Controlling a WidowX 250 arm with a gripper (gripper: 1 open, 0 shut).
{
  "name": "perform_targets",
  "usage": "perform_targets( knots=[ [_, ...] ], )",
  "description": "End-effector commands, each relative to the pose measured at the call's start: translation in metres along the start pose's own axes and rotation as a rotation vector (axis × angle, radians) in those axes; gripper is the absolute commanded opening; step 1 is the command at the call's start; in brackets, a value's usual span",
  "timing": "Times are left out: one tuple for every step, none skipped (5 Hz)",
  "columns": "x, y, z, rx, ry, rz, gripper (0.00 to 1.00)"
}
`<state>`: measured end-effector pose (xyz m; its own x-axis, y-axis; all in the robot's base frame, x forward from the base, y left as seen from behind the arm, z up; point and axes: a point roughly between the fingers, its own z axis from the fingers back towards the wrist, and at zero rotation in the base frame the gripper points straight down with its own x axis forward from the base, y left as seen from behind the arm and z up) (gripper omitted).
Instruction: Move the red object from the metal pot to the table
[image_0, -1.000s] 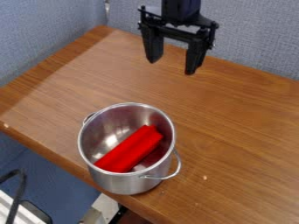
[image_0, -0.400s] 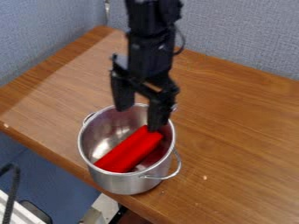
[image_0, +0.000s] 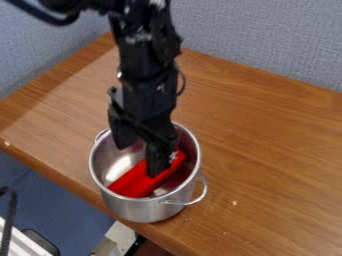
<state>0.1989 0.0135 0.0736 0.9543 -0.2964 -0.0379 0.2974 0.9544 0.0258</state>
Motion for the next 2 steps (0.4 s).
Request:
perform_targets(
  knots=[
    [-0.003, 0.005, -0.006, 0.010, -0.059, 0.000, 1.00],
    [-0.004, 0.006, -0.018, 0.030, -0.073, -0.007, 1.00]
  ],
)
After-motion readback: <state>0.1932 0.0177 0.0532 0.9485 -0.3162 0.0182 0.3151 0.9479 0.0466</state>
